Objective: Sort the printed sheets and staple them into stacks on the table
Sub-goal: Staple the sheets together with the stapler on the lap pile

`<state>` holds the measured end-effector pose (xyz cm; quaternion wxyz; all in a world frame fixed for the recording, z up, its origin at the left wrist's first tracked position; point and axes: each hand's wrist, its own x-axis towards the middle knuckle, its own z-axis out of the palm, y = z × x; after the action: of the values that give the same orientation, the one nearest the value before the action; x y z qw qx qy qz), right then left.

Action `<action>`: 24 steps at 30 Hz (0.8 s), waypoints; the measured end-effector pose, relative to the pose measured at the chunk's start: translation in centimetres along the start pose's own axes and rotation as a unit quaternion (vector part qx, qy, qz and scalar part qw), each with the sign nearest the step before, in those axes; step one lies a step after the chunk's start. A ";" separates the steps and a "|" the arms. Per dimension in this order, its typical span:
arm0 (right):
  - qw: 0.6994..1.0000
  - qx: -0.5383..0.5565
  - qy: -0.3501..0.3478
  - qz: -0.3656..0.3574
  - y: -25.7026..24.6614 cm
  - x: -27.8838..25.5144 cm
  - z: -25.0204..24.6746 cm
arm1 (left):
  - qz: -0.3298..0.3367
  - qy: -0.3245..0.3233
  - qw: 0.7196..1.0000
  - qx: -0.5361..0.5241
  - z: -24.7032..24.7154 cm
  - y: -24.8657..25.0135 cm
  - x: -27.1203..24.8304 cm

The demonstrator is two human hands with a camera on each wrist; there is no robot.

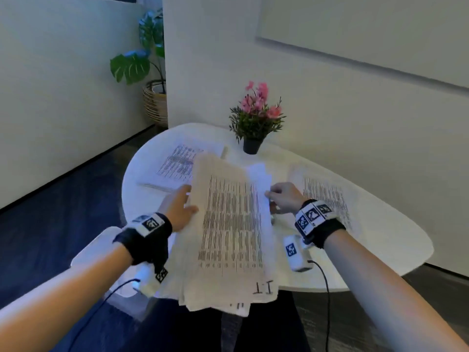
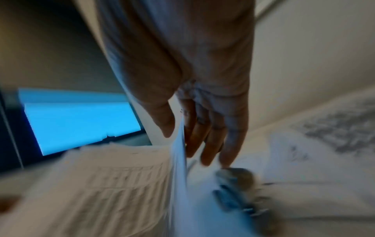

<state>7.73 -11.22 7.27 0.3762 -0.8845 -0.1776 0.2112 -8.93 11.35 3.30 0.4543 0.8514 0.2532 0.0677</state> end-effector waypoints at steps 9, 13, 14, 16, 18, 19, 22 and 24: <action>0.974 -0.220 0.030 0.047 2.1 4.3 3.6 | -0.052 -0.068 0.996 0.033 3.7 -3.0 -2.3; 0.967 -0.225 0.028 0.117 2.5 5.8 4.9 | -0.022 -0.129 0.986 0.107 3.9 -3.6 -3.2; 0.970 -0.200 0.034 0.136 2.5 6.0 5.1 | -0.021 -0.126 0.986 0.106 3.7 -3.6 -3.0; 0.979 -0.112 0.078 0.155 2.7 6.6 5.1 | -0.024 -0.107 0.989 0.097 3.4 -3.2 -2.5; 0.975 -0.072 0.153 0.141 3.0 6.5 4.6 | -0.022 -0.097 0.989 0.106 3.4 -2.8 -1.8; 0.972 -0.068 0.189 0.118 3.0 6.1 4.1 | -0.018 -0.104 0.988 0.116 3.6 -2.7 -1.5; 0.969 -0.045 0.240 0.044 3.0 4.9 2.6 | -0.018 -0.154 0.979 0.133 4.4 -2.7 -0.8; 0.976 -0.058 0.205 0.047 2.8 4.0 1.9 | -0.016 -0.193 0.971 0.143 5.1 -2.7 -0.6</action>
<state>10.56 -10.01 3.03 0.3423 -0.9367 -0.0664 0.0321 -8.72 8.53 -1.72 0.3688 0.9005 0.1813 -0.1422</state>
